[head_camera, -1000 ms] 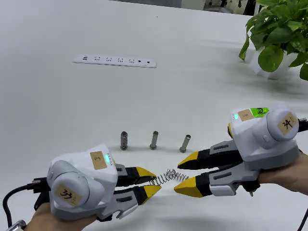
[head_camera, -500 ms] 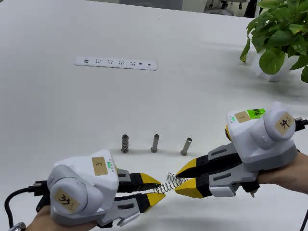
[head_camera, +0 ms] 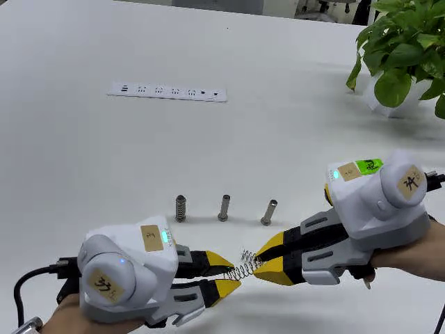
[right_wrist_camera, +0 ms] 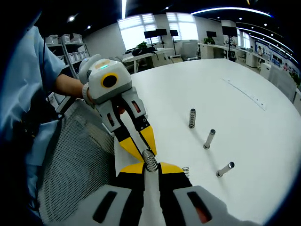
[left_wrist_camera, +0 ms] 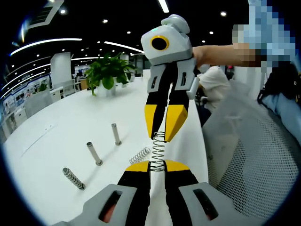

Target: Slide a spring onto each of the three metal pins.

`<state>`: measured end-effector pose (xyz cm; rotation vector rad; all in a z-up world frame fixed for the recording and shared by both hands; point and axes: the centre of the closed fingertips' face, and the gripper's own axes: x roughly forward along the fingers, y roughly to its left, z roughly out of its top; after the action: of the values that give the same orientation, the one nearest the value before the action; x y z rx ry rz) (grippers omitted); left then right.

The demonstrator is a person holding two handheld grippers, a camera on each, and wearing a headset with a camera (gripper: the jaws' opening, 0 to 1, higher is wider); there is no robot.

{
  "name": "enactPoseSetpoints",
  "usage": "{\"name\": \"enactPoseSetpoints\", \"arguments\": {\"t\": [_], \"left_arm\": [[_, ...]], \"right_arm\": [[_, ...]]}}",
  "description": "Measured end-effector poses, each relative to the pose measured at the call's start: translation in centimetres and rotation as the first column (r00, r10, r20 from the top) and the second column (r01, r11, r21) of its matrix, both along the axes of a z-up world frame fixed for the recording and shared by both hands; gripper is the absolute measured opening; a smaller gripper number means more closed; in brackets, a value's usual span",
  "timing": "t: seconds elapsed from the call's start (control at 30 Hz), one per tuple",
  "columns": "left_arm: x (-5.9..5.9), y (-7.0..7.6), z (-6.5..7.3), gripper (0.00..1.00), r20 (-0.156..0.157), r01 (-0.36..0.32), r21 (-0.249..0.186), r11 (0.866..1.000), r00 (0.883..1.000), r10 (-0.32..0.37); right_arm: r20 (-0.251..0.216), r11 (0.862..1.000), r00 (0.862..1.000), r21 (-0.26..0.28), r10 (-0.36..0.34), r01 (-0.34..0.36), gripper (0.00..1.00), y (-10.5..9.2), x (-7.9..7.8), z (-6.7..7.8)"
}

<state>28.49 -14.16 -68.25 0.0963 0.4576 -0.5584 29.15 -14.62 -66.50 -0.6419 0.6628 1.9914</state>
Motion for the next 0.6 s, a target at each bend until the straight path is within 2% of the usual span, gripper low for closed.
{"name": "enactPoseSetpoints", "arguments": {"t": [0.17,0.4,0.6], "left_arm": [[0.2,-0.3,-0.2,0.09,-0.017,0.010,0.016,1.000,1.000,-0.010],[0.6,-0.8,-0.4,0.09,-0.037,0.013,0.014,1.000,0.999,-0.013],[0.8,-1.2,-0.3,0.09,-0.037,0.019,0.008,1.000,0.999,-0.019]], "right_arm": [[0.054,1.000,0.998,0.000,0.025,-0.025,0.12,0.1,-0.3,0.3],[0.119,0.998,0.991,-0.007,0.059,-0.059,0.12,0.3,-0.5,0.7],[0.148,0.996,0.985,-0.006,0.091,-0.091,0.12,0.4,-1.0,1.2]]}}
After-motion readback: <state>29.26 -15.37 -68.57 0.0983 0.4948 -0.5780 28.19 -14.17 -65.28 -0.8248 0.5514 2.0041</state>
